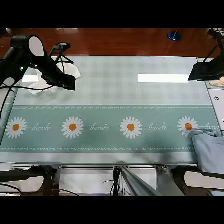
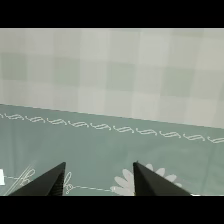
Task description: Fold the shirts.
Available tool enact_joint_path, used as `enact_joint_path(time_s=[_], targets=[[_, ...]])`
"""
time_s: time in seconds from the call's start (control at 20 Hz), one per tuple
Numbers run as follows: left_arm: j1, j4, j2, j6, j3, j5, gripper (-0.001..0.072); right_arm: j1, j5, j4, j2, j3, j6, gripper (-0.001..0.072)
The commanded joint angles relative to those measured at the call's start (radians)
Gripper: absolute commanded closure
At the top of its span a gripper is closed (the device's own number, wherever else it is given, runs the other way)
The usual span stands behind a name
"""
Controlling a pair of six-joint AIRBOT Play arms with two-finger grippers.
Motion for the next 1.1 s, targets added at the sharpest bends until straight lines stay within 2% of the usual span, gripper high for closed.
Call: enact_joint_path(time_s=[0.0, 0.85, 1.05], targets=[[-0.001, 0.0, -0.001, 0.0, 0.0, 0.0, 0.0108, 0.0, 0.0, 0.0, 0.001, 0.0, 0.0, 0.0218], [-0.001, 0.0, -0.003, 0.0, 0.0, 0.001, 0.0108, 0.0, -0.002, 0.0, 0.001, 0.0, 0.0, 0.0218], [-0.002, 0.0, -0.02, 0.0, 0.0, 0.0, 0.0109, 0.0, -0.091, 0.001, 0.001, 0.0, 0.0, 0.0218]])
